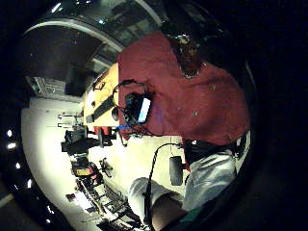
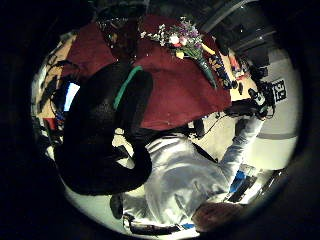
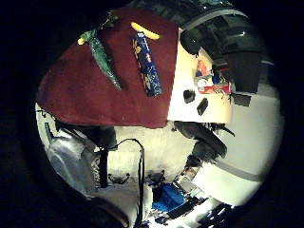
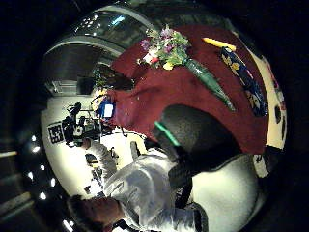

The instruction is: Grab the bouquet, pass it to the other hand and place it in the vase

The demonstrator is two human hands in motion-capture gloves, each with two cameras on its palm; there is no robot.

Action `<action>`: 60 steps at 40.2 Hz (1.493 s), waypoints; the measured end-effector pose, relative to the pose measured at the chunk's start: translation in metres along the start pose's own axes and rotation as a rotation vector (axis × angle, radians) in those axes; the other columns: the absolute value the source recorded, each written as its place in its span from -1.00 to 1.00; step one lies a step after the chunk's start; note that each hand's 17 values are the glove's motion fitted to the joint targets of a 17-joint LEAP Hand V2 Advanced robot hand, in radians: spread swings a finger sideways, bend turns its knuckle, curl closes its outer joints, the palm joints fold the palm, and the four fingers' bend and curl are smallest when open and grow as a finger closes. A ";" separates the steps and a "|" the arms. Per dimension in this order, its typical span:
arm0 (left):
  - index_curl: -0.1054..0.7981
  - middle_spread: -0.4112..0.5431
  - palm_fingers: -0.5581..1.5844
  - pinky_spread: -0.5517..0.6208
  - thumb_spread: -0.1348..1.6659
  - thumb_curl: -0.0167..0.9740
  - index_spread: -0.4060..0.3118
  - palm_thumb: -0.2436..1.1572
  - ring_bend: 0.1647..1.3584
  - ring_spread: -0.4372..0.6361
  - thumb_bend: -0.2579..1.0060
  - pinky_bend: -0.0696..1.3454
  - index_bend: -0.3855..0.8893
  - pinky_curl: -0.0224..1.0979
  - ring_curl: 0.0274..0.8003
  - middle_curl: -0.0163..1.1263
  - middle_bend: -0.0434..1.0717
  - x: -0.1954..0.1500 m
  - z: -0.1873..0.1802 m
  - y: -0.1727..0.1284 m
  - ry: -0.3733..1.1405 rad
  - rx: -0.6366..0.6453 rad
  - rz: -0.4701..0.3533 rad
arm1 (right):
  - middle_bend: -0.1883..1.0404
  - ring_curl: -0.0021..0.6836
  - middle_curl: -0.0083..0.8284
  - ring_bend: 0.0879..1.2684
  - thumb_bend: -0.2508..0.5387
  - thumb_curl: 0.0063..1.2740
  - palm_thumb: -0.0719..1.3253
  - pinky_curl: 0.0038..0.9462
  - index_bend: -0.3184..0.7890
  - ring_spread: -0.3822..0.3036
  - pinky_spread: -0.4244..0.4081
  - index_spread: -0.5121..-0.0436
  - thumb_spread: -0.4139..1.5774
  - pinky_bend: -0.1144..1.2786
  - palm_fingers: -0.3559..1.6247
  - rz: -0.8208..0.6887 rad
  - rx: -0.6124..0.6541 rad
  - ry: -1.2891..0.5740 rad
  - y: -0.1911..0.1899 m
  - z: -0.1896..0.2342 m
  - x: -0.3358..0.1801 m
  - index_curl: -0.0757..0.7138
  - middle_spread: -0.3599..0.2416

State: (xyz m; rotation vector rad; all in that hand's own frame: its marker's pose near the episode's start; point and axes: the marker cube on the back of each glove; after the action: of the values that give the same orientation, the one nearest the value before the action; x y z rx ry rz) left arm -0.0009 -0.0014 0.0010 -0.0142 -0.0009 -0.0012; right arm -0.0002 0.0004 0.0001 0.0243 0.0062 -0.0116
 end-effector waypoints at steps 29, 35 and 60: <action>-0.27 -0.05 -0.13 0.08 0.44 -0.59 0.07 -0.31 -0.44 -0.01 -0.55 -0.36 -0.25 -0.39 -0.29 -0.50 -0.69 0.080 0.008 -0.056 0.300 0.113 0.323 | -0.32 -0.22 -0.36 -0.21 -0.07 -0.63 -0.19 -0.36 -0.29 0.49 0.54 0.23 0.55 0.01 -0.23 0.165 0.048 -0.010 0.002 -0.034 0.001 -0.46 0.36; -0.32 0.13 -0.26 0.22 0.44 -0.55 0.19 -0.31 -0.35 0.14 -0.59 -0.27 -0.28 -0.36 -0.27 -0.52 -0.66 0.099 0.006 -0.063 0.280 0.122 0.369 | -0.17 -0.11 -0.23 0.00 -0.17 -0.60 -0.18 -0.31 -0.50 0.23 0.38 0.29 0.56 0.15 -0.05 0.218 0.063 -0.052 0.005 -0.056 0.001 -0.60 0.22; -0.42 0.33 -0.39 0.39 0.43 -0.44 0.32 -0.30 -0.17 0.37 -0.62 -0.12 -0.23 -0.33 -0.26 -0.43 -0.54 0.120 0.019 -0.044 0.194 0.079 0.499 | -0.17 0.08 -0.02 -0.04 -0.41 -0.50 -0.06 -0.23 -0.33 -0.03 0.24 0.33 0.56 0.21 -0.15 0.340 -0.037 -0.199 -0.064 0.049 0.038 -0.54 0.07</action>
State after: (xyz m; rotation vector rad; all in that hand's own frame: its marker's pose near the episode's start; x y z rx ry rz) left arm 0.1191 -0.0452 0.0207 0.0647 0.1967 0.4963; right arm 0.0376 -0.0656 0.0470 -0.0127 -0.1969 0.3264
